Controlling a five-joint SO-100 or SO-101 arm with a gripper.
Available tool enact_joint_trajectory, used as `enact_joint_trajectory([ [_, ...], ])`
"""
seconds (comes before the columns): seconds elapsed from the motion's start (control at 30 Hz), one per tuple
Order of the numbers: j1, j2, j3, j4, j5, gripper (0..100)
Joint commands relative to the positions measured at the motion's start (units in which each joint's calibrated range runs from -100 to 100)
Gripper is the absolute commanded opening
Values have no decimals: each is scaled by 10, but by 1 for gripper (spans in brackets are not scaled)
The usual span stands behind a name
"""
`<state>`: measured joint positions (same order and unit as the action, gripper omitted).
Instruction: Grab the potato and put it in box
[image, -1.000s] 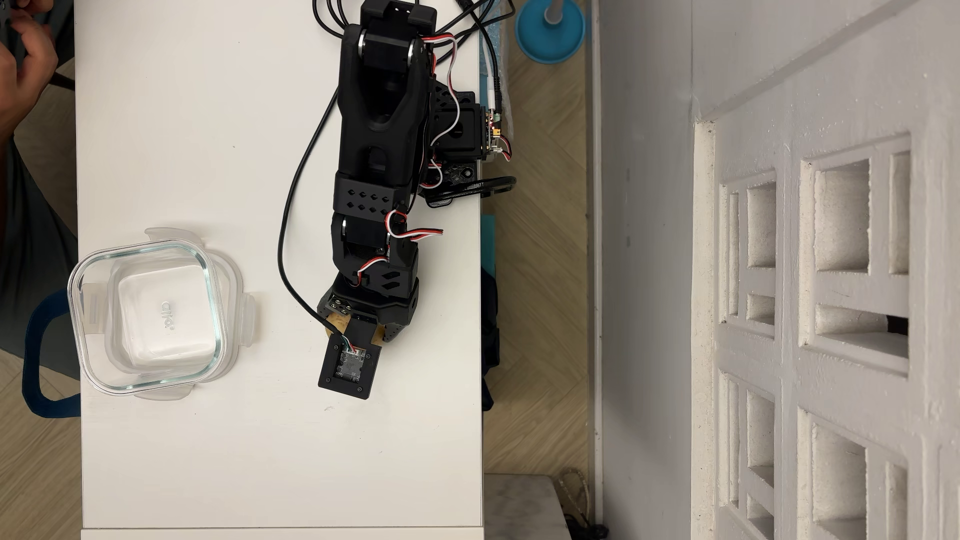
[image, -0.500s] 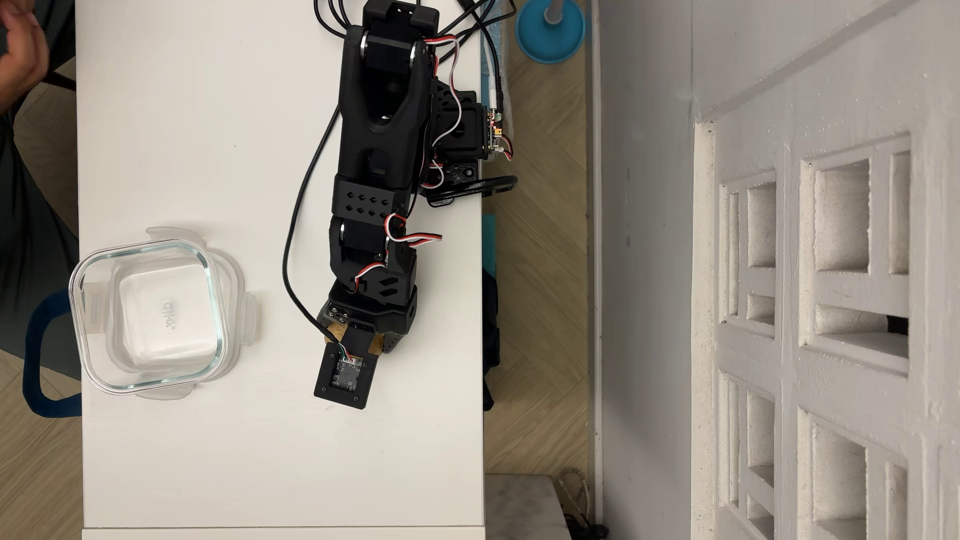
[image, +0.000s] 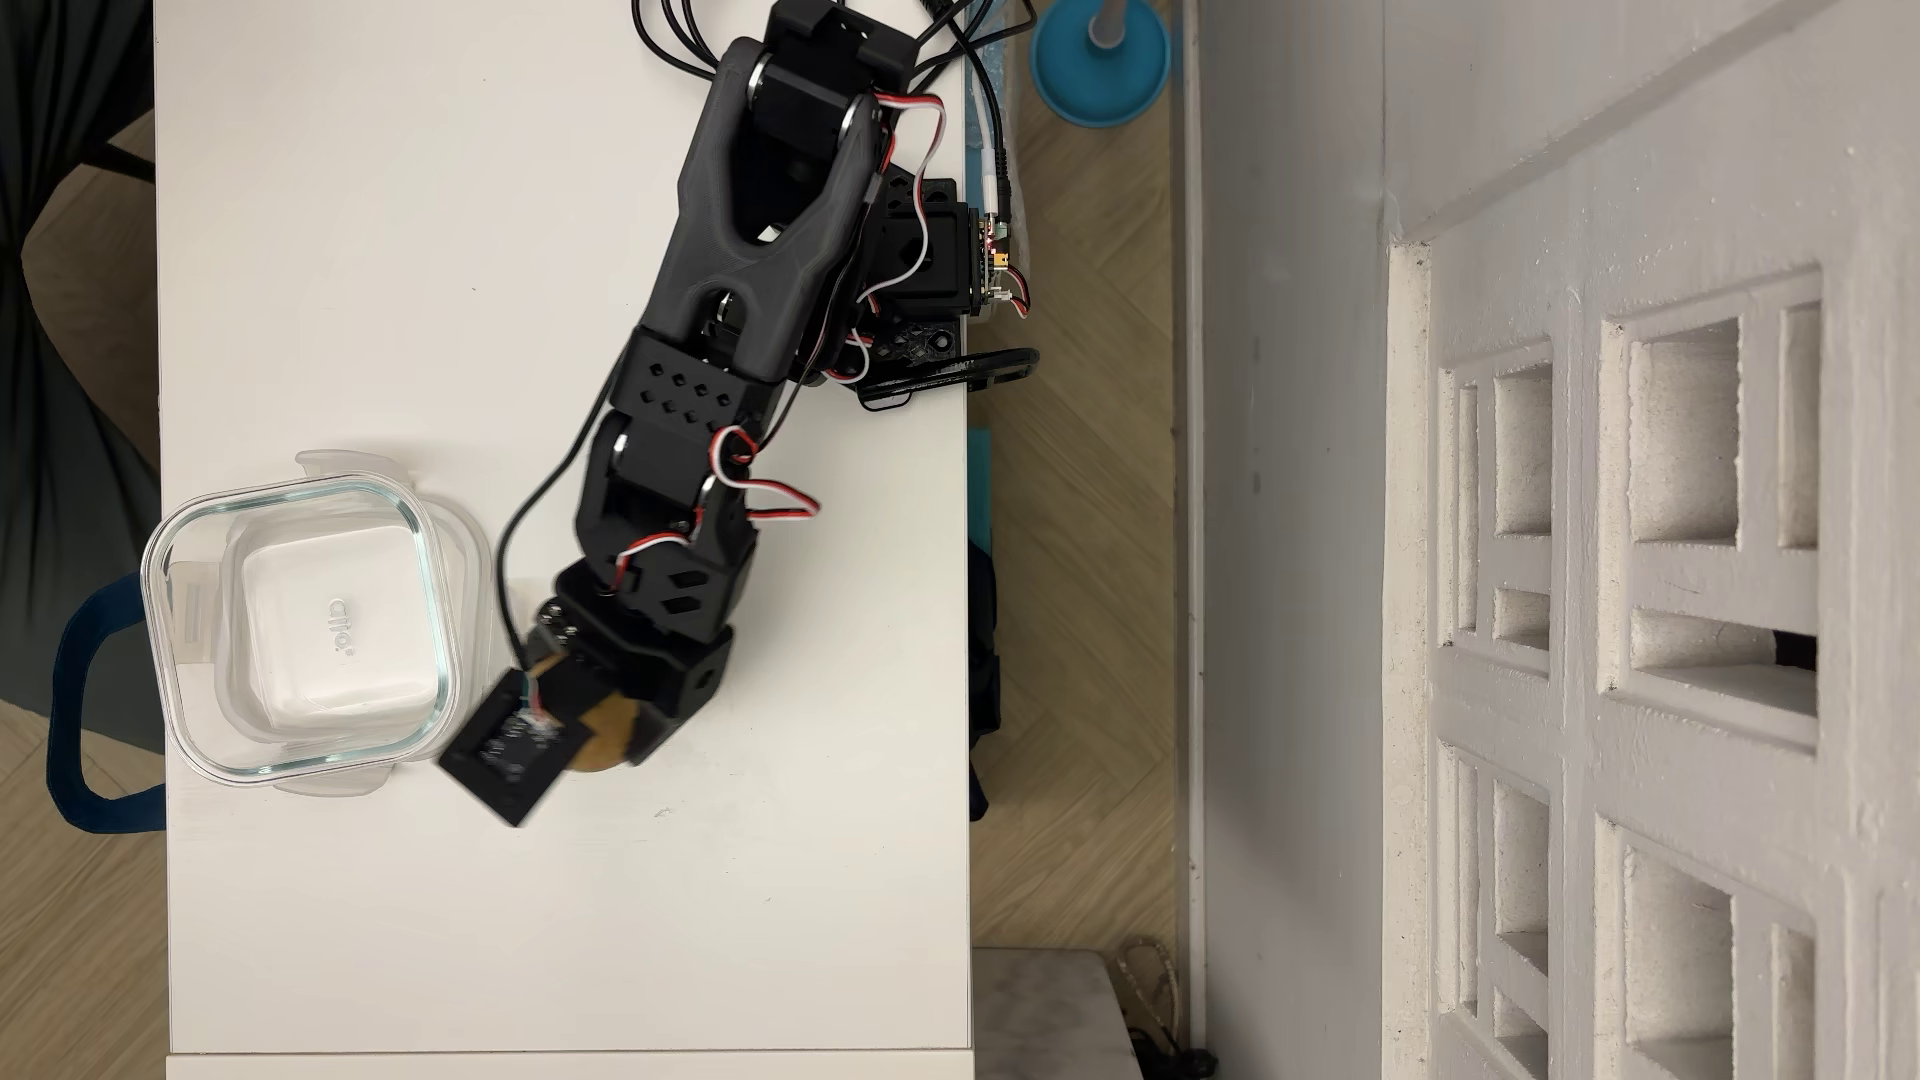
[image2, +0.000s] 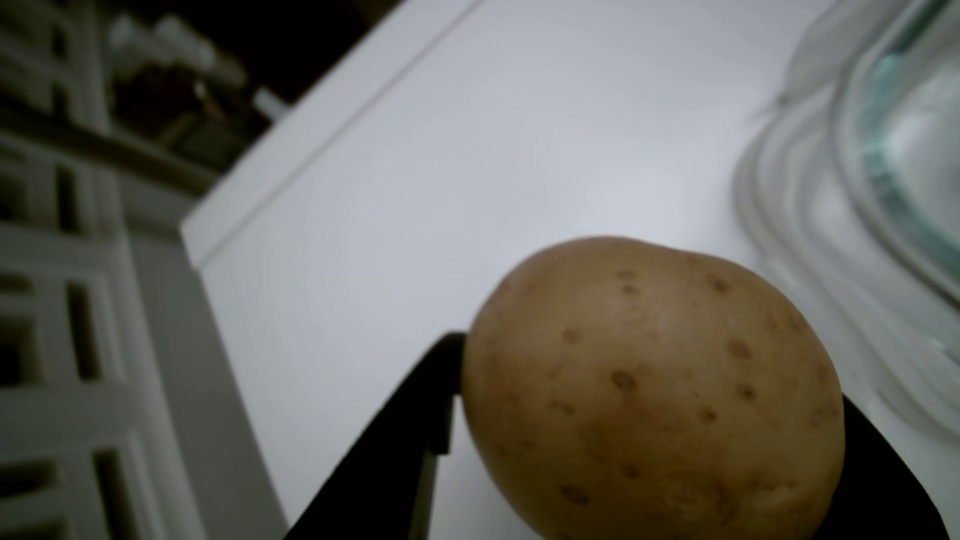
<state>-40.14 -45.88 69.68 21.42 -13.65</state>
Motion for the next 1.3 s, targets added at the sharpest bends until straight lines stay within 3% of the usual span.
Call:
enact_joint_trajectory([
  [0.0, 37, -11, -63, -6, -15, 3],
  [0.2, 92, -11, -81, -10, -17, 3],
  [0.37, 214, -11, -121, -12, -15, 3],
  [0.73, 372, 1, -120, -135, -10, 3],
  [1.27, 426, 185, -118, -288, 39, 3],
])
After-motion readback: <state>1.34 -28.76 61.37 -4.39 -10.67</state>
